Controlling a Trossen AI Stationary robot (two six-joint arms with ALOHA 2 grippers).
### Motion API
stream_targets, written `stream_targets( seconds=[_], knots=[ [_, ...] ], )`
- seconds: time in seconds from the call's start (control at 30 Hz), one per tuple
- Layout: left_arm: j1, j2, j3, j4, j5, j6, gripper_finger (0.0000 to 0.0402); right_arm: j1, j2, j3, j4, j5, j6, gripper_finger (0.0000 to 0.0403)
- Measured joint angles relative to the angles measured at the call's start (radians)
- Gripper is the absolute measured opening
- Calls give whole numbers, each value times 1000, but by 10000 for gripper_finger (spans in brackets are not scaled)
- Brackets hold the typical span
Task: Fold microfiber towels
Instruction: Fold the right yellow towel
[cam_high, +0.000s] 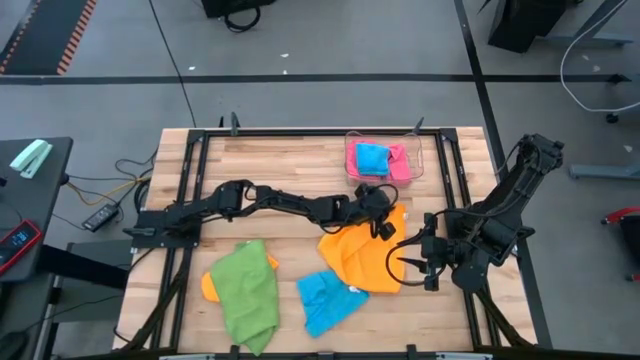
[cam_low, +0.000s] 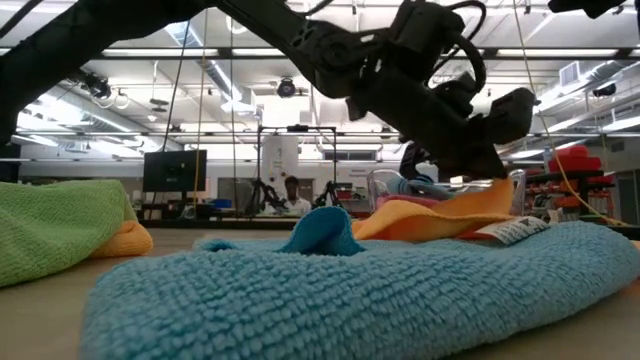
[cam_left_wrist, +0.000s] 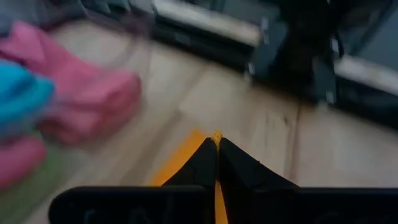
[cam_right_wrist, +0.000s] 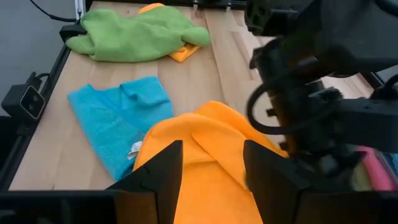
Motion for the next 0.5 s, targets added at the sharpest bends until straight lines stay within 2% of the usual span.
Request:
stream_targets(
  seconds=[0.13,0.2,0.5],
  knots=[
    [1,22,-1,65,-40,10,16,0,0,0,9,0,4,178],
    [1,26,-1,68,-54,27,31,0,0,0,9,0,5,178],
    [-1,37,-1,81,-47,60,185,0,0,0,10,0,11,178]
  ],
)
